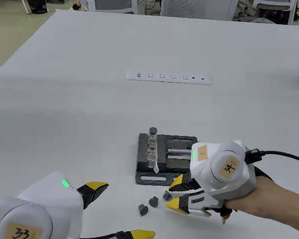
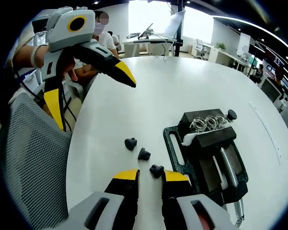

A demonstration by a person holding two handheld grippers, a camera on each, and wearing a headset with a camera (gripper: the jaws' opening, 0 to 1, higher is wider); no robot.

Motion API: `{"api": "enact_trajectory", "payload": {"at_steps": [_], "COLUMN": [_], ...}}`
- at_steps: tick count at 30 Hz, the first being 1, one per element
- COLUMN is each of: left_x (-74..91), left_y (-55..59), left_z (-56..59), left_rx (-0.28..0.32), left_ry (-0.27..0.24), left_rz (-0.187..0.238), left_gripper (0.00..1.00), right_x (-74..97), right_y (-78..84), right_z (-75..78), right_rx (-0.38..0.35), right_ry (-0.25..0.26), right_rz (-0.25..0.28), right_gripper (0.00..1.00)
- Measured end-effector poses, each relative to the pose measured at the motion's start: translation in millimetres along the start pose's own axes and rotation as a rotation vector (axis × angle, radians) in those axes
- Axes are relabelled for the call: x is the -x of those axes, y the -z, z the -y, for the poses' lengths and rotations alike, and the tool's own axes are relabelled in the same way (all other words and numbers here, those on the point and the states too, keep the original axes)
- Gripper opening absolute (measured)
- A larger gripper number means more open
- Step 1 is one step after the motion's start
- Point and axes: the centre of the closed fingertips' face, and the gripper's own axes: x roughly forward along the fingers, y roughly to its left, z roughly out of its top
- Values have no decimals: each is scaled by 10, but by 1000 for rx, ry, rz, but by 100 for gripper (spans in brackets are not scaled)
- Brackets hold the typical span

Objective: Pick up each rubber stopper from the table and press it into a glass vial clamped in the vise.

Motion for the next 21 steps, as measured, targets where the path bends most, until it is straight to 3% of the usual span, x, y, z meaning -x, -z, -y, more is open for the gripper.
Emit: {"api": "enact_trajectory", "payload": {"at_steps": [10, 17, 21], "left_x": [8, 9, 12], "left_y": [44, 45, 48], "left_z": [-17, -33, -39], "left_rx": [10, 14, 16], "left_ry": [-4, -8, -10], "left_rz": [0, 4, 5], "left_gripper": [70, 70, 70], "right_x": [-77, -123, -135], "right_y": [-32, -79, -93], "right_z": [39, 126, 126], "right_rx": [15, 29, 27], "right_ry": [49, 106, 103], "right_rz": [-7, -6, 2], "right_gripper": [13, 7, 6]}}
